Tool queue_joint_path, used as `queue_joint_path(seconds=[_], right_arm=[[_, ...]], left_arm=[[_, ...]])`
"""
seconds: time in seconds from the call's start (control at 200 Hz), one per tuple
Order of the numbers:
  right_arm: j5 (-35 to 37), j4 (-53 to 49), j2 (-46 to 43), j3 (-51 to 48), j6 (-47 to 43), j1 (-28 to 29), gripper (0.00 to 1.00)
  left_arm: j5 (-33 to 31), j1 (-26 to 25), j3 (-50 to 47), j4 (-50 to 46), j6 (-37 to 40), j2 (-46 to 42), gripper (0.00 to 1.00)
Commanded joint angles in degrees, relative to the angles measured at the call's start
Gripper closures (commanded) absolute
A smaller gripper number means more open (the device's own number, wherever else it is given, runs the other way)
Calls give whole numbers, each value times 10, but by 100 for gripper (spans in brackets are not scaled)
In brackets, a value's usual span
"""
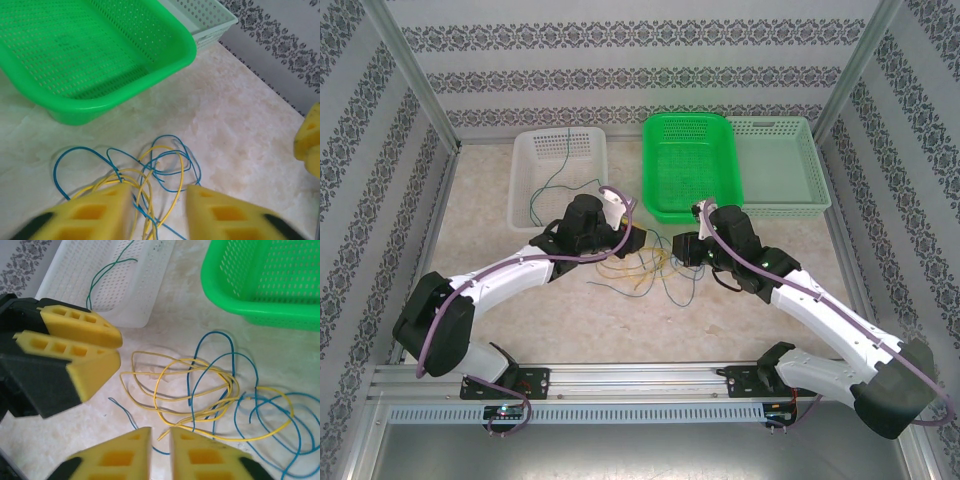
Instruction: Untangle the cables
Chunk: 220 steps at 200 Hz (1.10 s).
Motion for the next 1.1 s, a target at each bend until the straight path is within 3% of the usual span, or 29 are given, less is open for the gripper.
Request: queue_joint_path(seconds=[0.0, 0.17, 0.475, 0.759, 0.869, 1.094], right_arm=[[44, -47, 10, -9, 10, -9, 70], [64, -138, 33, -49, 54, -16, 55], [34, -111, 69, -140, 163, 0, 56], [56, -126, 207, -69, 185, 47, 57], [86, -160, 276, -29, 176, 52, 64], [92, -159, 347, -6, 171, 61, 100]], left_arm=[[-14, -5, 13, -42, -11, 8, 54], [-39, -6, -4, -98, 8, -3, 49], [-63, -6, -25, -114, -1, 2, 38], [-64, -6, -20, -103, 5, 14, 37], [-71, -6, -19, -113, 15, 11, 36], [-94, -6, -39, -129, 33, -13, 34]])
